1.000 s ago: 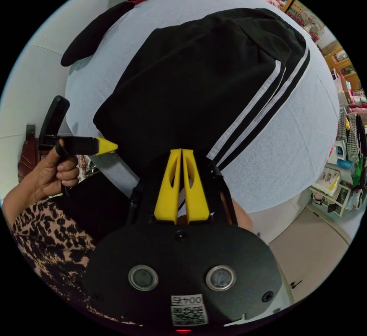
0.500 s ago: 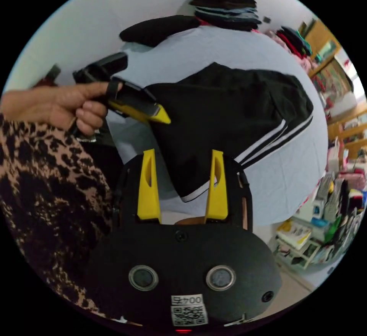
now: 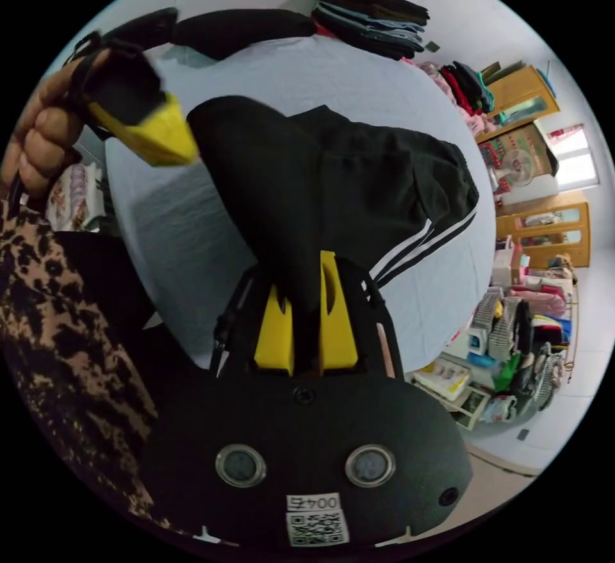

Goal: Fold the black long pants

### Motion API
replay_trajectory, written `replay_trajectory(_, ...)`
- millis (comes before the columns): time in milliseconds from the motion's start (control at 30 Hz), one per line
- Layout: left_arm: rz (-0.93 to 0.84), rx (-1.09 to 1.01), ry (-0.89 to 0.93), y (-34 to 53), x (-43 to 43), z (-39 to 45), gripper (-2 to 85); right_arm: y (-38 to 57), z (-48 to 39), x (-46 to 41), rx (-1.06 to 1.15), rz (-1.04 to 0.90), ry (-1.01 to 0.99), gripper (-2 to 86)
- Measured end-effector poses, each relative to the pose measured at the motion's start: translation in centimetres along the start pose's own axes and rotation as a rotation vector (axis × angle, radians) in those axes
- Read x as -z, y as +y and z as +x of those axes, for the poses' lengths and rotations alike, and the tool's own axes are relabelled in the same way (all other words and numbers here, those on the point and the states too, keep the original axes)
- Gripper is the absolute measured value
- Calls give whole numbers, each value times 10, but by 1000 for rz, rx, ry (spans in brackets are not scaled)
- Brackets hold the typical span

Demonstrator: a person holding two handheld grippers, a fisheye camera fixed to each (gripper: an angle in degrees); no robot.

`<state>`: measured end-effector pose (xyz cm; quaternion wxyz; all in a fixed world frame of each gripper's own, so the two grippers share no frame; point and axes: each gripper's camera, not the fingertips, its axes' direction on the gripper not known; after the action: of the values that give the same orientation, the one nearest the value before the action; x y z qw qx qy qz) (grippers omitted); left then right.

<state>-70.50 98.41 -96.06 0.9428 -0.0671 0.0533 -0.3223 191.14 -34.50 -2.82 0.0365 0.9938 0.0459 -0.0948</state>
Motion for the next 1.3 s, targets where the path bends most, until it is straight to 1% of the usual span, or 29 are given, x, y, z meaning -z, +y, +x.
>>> replay_trajectory(100, 64, -136, -46, 28, 28, 23, 11, 1, 30, 8, -44, 2, -126, 61)
replay_trajectory(167, 162, -259, -220, 40, 53, 52, 6, -1, 47, 18, -59, 5, -185, 60)
replay_trajectory(233, 199, -371, -330, 34, 61, 80, 3, -2, 54, 28, -41, 8, -193, 60)
replay_trajectory(300, 190, -494, -417, 18, 54, 110, 2, -2, 61, 39, -30, 13, -218, 58)
replay_trajectory(367, 133, -638, -503, -11, 25, 143, 1, 0, 68, 55, -7, 24, -283, 57)
replay_trajectory(400, 111, -668, -522, -19, 14, 149, 1, 1, 69, 58, -1, 26, -301, 56)
replay_trajectory(500, -62, -752, -602, -59, -54, 157, 1, 5, 68, 74, 34, 21, -382, 55)
replay_trajectory(567, -305, -750, -627, -80, -121, 138, 1, 9, 68, 84, 60, 6, -443, 54)
replay_trajectory(600, -365, -745, -644, -83, -138, 131, 1, 10, 69, 87, 67, 4, -458, 54)
replay_trajectory(633, -471, -749, -707, -83, -169, 114, 1, 12, 72, 92, 77, 5, -491, 53)
replay_trajectory(667, -566, -741, -807, -82, -195, 93, 1, 13, 77, 96, 78, 7, -526, 53)
replay_trajectory(700, -620, -725, -854, -80, -207, 81, 1, 13, 80, 98, 76, 11, -542, 53)
replay_trajectory(733, -713, -696, -873, -77, -224, 59, 1, 13, 89, 99, 60, 15, -554, 53)
replay_trajectory(800, -739, -653, -806, -73, -234, 40, 1, 9, 105, 95, 49, -12, -554, 54)
replay_trajectory(900, -644, -627, -740, -77, -221, 40, 1, -3, 147, 88, 30, -26, -573, 54)
replay_trajectory(967, -553, -589, -689, -88, -195, 40, 1, -22, 190, 82, 42, -58, -580, 54)
replay_trajectory(1033, -535, -547, -648, -97, -178, 31, 1, -41, 224, 74, 62, -88, -576, 55)
replay_trajectory(1167, -562, -446, -598, -111, -163, -4, 1, -95, 304, 25, 97, -190, -623, 55)
replay_trajectory(1300, -466, -367, -501, -119, -151, -19, 1, -138, 356, -27, 132, -272, -635, 56)
